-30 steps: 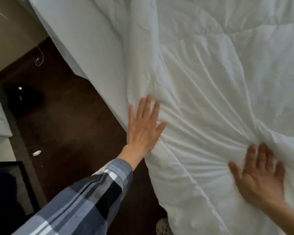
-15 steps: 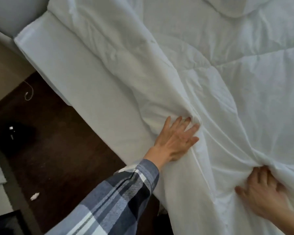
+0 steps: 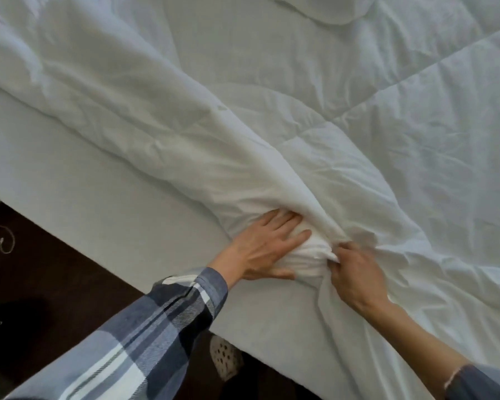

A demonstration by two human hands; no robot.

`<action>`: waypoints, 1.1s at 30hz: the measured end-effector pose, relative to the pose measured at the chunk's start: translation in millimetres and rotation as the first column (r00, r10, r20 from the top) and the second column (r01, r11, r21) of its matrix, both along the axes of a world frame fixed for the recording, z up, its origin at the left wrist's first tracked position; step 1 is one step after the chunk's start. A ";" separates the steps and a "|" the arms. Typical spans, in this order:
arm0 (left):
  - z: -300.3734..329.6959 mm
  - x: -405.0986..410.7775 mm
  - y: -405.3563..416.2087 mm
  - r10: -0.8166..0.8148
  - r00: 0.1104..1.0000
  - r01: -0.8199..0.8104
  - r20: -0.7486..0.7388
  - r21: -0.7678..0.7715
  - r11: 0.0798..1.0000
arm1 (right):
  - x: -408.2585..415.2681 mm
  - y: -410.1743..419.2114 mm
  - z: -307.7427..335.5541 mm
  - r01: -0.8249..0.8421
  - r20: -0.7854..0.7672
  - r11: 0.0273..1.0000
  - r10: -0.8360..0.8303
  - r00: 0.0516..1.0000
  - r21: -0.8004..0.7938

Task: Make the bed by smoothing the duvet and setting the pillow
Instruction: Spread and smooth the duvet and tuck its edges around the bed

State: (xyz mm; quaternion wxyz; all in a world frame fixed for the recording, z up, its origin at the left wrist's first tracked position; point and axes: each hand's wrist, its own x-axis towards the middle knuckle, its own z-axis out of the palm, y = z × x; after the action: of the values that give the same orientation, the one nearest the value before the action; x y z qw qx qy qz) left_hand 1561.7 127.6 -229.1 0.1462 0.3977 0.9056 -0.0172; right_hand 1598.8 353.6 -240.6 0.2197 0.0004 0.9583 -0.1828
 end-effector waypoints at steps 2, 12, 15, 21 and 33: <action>-10.1 0.2 -6.7 0.021 1.000 -0.021 0.000 -0.099 0.995 | -19.4 3.9 8.7 0.169 0.172 0.979 -0.148 0.974 -0.110; 18.0 -28.9 14.4 0.117 0.991 -0.123 0.067 0.089 0.988 | 36.4 -51.3 55.6 0.430 -0.149 0.903 -0.422 0.894 0.022; 56.5 -21.9 -6.4 0.025 0.991 -0.026 0.134 0.006 1.000 | 98.2 -100.4 58.5 0.239 -0.047 0.941 -0.234 0.971 0.239; 68.5 88.4 -80.9 -0.184 0.873 0.302 0.452 -0.205 0.931 | 175.7 -113.5 34.8 0.161 0.024 0.951 -0.173 0.985 0.263; 6.0 136.0 -113.9 -0.141 0.748 0.376 0.648 -0.239 0.895 | 203.0 -132.2 19.6 -0.007 0.325 0.997 -0.016 0.946 0.070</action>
State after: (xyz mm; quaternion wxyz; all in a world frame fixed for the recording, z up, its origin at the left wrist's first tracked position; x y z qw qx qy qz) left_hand 1697.6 13.7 -223.0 0.4985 0.4717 0.7239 -0.0704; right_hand 1801.8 221.5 -221.0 0.3740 0.0405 0.9149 -0.1468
